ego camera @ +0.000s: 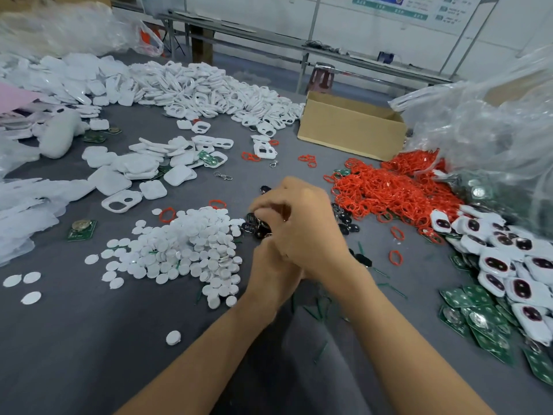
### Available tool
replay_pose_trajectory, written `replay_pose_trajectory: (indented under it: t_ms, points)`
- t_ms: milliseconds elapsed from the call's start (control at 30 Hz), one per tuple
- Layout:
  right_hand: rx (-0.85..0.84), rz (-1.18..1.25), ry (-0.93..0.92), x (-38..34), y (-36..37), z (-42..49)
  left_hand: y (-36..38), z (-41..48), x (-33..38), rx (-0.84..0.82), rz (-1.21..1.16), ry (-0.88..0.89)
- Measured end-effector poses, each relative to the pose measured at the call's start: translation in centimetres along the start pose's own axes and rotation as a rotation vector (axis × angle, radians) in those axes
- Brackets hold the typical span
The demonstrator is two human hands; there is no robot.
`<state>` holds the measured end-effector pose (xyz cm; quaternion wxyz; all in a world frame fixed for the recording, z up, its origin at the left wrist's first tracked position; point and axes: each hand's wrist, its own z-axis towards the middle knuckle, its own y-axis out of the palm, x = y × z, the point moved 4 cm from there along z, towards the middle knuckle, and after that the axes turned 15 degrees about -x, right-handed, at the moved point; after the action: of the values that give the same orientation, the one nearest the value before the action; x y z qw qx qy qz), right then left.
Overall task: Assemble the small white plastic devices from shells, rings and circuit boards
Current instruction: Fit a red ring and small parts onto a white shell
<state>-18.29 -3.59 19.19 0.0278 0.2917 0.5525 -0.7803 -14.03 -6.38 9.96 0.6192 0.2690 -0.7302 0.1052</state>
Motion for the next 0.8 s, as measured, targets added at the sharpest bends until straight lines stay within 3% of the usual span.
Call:
replay_pose_trajectory:
  t_ms: [33,100,200,333,500,667,800]
  points:
    - [0.088,0.050,-0.013,0.5,-0.8,-0.8,0.5,0.2,0.2,-0.115,-0.058,0.056]
    - [0.206,0.164,-0.012,1.8,-1.9,-2.3,0.5,-0.1,1.2,-0.170,-0.085,0.156]
    - [0.283,0.347,0.073,4.2,-2.6,-4.0,-0.5,-0.2,1.0,-0.115,-0.098,0.163]
    - [0.258,0.502,0.165,6.5,-2.4,-5.1,-0.9,0.1,1.4,-0.040,-0.157,0.170]
    - [0.193,0.512,0.189,7.1,-1.8,-4.9,-1.0,0.3,1.3,-0.035,-0.141,0.192]
    - [0.140,0.298,0.185,6.9,-1.2,-4.8,-0.8,0.2,1.3,-0.049,-0.091,0.226]
    - [0.160,0.303,0.209,7.0,-0.7,-4.8,-0.7,0.2,1.2,-0.065,-0.090,0.228]
